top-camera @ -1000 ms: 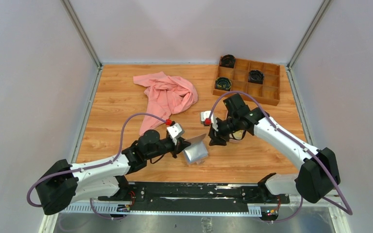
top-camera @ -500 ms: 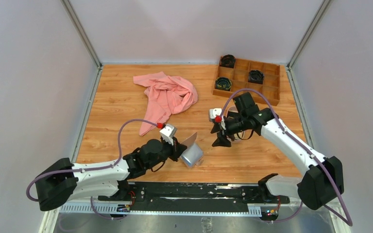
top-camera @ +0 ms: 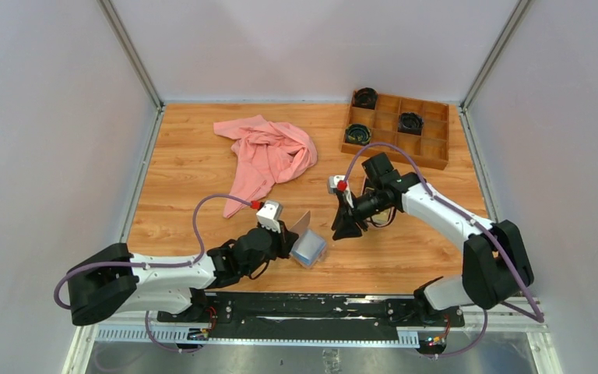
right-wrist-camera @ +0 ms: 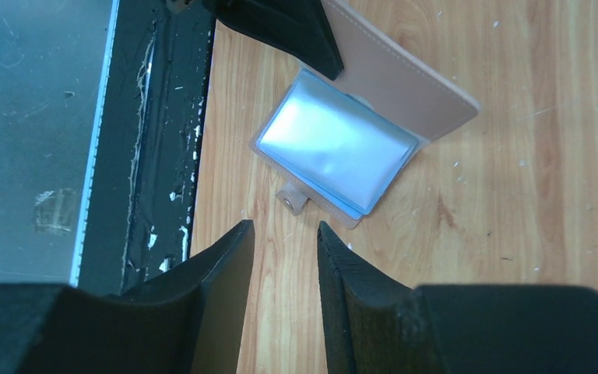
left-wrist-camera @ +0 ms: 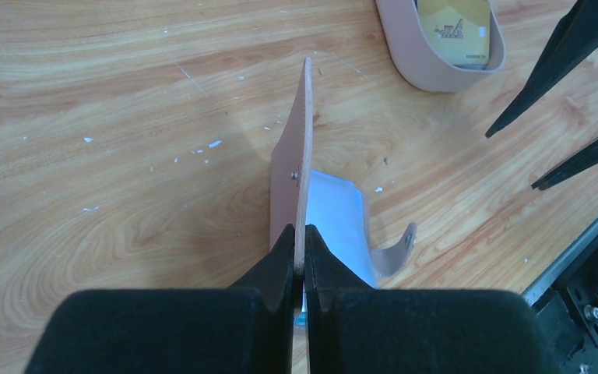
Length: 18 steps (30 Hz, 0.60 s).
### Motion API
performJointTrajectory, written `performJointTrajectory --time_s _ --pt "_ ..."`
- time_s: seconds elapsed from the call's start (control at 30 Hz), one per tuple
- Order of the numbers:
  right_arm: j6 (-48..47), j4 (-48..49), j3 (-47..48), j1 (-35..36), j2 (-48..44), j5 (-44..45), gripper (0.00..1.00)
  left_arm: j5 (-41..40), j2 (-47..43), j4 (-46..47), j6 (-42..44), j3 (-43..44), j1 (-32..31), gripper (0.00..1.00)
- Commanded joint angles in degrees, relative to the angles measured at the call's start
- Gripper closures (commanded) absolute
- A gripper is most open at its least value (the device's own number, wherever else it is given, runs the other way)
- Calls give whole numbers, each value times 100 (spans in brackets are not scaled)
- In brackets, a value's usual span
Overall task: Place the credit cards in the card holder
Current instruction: Open the card holder.
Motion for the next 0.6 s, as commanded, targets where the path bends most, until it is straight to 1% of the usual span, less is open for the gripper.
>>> performJointTrajectory --time_s 0.0,0.2,0.43,0.57 --pt "618 100 200 -18 286 -21 61 -432 57 206 -163 117 -43 100" --pt "608 -185 446 -17 621 99 61 -449 104 234 -287 91 -43 100" --pt "560 -248 489 -22 646 223 61 -400 98 292 -441 4 -43 100" --pt "835 -231 601 -31 906 419 61 -394 93 390 -539 -75 -45 100"
